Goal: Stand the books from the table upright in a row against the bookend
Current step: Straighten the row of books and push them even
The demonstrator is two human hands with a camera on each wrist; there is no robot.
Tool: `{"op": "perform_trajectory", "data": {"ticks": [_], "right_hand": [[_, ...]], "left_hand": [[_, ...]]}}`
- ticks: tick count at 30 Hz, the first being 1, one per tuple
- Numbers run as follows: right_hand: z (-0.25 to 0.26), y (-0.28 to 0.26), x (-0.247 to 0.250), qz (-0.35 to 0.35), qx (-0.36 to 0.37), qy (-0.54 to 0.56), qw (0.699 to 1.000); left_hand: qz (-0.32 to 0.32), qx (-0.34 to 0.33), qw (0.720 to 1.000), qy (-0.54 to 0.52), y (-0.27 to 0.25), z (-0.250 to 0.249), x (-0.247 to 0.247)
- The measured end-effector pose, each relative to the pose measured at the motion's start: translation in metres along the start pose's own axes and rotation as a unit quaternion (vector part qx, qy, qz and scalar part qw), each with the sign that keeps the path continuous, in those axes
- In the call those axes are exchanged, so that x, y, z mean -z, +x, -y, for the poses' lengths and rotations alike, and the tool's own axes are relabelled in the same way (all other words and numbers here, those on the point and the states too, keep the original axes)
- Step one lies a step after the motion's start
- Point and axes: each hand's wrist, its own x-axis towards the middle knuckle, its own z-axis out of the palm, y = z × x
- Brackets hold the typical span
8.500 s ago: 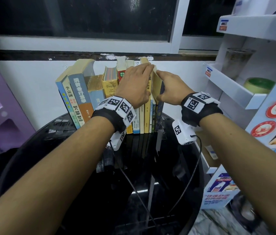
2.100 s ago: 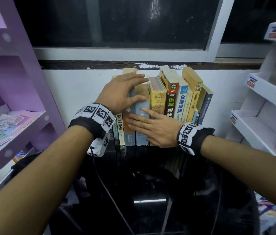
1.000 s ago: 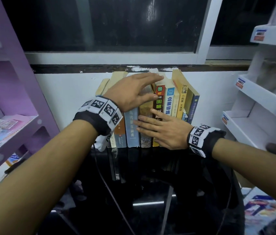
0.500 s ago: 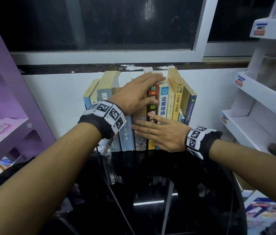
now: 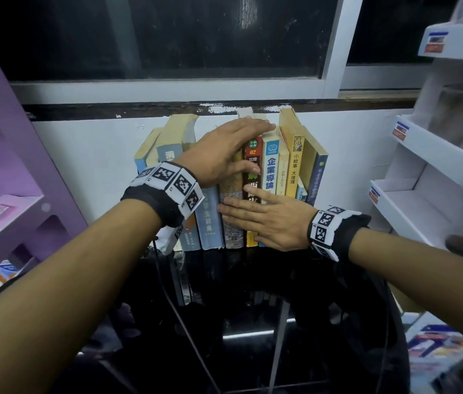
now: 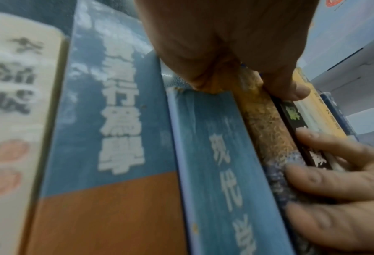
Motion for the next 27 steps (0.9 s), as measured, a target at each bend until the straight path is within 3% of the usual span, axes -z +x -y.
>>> {"op": "perform_trajectory", "data": {"ticks": [3,9,15,27], "right_hand": [[0.002,-0.007,0.003,-0.005,-0.002,0.003,1.0],[0.001,-0.037,0.0,0.003,-0.012,0.012,1.0],[-0.003,-0.047,-0.009,0.009,-0.009,0.008,1.0],[-0.012,-0.044,-0.026,0.002,0.007,-0.019,1.0]], "left_hand": [[0.011,0.019,0.999,0.031,0.005,-0.005,0.004],[-0.016,-0.009,0.998,0.053,0.029,-0.025,0.009],[0.06,0.014,0.991,0.119,0.054,-0.042,-0.004],[0.065,0.0,0.976,0.207,0.056,-0.039,-0.006]]}}
